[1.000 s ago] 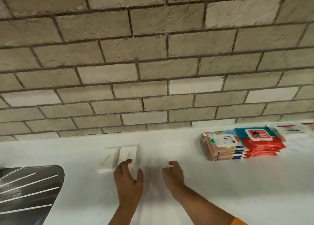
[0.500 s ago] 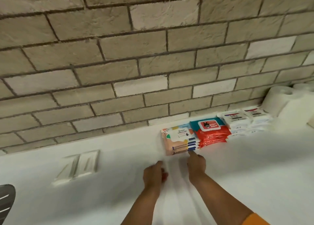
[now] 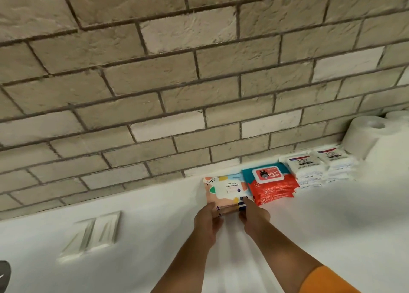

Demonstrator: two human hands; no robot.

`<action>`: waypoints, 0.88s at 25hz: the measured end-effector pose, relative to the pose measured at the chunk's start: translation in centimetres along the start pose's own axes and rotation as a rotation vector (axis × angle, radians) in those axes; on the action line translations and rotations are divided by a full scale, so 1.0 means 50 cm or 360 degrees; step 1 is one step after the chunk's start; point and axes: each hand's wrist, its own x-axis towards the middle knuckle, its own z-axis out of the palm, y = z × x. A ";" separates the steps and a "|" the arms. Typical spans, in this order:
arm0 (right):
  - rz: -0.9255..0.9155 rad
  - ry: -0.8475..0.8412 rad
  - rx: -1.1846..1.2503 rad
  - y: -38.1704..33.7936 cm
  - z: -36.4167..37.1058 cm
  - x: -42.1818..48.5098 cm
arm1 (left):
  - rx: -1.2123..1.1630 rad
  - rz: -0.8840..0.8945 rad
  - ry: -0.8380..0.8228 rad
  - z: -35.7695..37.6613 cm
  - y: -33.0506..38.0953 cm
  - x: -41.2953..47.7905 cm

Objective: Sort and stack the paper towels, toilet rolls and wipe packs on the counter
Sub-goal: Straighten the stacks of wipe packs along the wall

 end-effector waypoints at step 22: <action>0.0032 -0.0590 -0.0506 0.194 0.188 -0.119 | -0.0223 0.0253 0.0490 -0.256 0.107 0.060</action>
